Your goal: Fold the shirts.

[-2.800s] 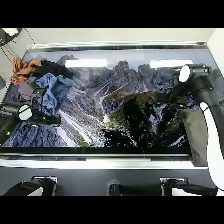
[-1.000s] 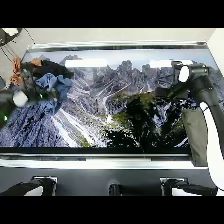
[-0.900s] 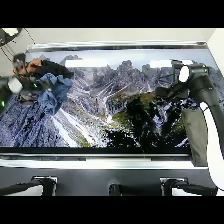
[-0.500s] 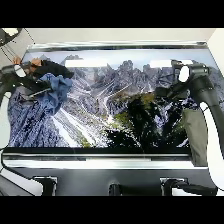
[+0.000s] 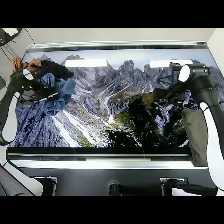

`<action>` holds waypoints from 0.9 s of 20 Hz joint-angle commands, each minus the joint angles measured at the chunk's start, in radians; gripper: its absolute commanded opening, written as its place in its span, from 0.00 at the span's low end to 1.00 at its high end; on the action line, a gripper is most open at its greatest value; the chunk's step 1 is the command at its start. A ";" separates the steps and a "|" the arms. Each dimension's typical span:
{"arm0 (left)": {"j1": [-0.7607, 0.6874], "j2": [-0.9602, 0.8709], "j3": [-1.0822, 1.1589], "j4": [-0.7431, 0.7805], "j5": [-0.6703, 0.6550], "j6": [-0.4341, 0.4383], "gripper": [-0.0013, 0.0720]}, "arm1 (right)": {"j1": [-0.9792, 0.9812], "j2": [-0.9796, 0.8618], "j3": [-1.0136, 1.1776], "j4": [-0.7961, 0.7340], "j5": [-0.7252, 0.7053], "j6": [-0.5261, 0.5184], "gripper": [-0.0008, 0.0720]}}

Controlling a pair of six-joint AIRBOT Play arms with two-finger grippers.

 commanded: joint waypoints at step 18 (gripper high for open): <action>-0.829 0.565 -0.183 -0.109 0.159 0.198 0.06 | 0.000 0.646 0.000 -0.004 0.233 -0.070 0.94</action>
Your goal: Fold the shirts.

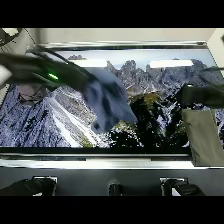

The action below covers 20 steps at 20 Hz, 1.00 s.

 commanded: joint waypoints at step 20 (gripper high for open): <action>0.263 -0.204 -0.568 -0.216 -0.031 0.084 0.78 | 0.000 -0.189 -0.523 -0.004 0.041 -0.035 0.93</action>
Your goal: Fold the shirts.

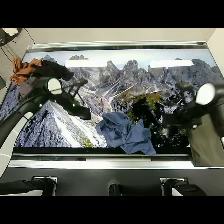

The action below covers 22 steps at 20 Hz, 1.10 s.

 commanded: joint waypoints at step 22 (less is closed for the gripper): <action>-0.065 -0.150 -0.237 -0.303 0.334 0.058 0.06 | 0.001 -0.006 -0.606 0.344 -0.505 0.011 0.93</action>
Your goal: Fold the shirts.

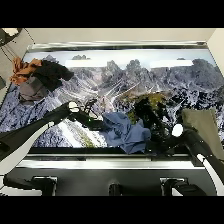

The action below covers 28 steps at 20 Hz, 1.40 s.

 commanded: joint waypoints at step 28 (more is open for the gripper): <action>0.218 1.015 0.605 0.494 0.188 -0.357 0.05 | 0.000 0.550 0.996 -0.409 -0.317 0.211 0.07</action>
